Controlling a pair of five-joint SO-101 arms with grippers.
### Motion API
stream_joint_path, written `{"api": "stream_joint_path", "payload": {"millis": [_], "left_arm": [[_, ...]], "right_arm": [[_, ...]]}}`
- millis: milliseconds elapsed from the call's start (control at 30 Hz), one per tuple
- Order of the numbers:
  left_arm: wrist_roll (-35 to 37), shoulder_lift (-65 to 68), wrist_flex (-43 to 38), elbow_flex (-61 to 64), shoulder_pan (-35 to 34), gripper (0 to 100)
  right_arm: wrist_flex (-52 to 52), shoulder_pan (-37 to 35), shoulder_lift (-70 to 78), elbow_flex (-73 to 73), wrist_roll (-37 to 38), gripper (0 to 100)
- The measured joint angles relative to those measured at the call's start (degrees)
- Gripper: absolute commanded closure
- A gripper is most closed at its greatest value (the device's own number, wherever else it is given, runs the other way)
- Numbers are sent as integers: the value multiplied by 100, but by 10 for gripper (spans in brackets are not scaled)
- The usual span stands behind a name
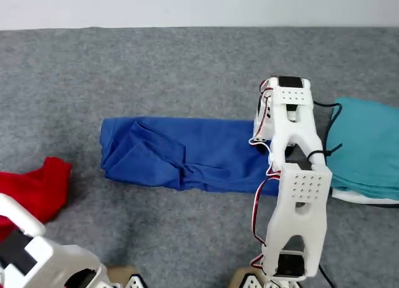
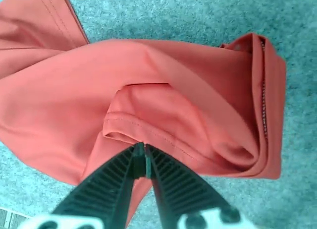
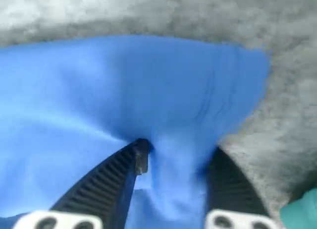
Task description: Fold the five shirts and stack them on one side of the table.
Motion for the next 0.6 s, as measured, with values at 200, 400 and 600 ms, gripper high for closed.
{"api": "stream_joint_path", "payload": {"millis": [200,400,600], "left_arm": [[0,0,0,0,0,992],[0,0,0,0,0,992],[18,0,0,0,70,992]], "right_arm": [[193,9,-123,79,343,989],[299,378,-554,79,1196,989],[299,1081,-1064,88,2295,989]]}}
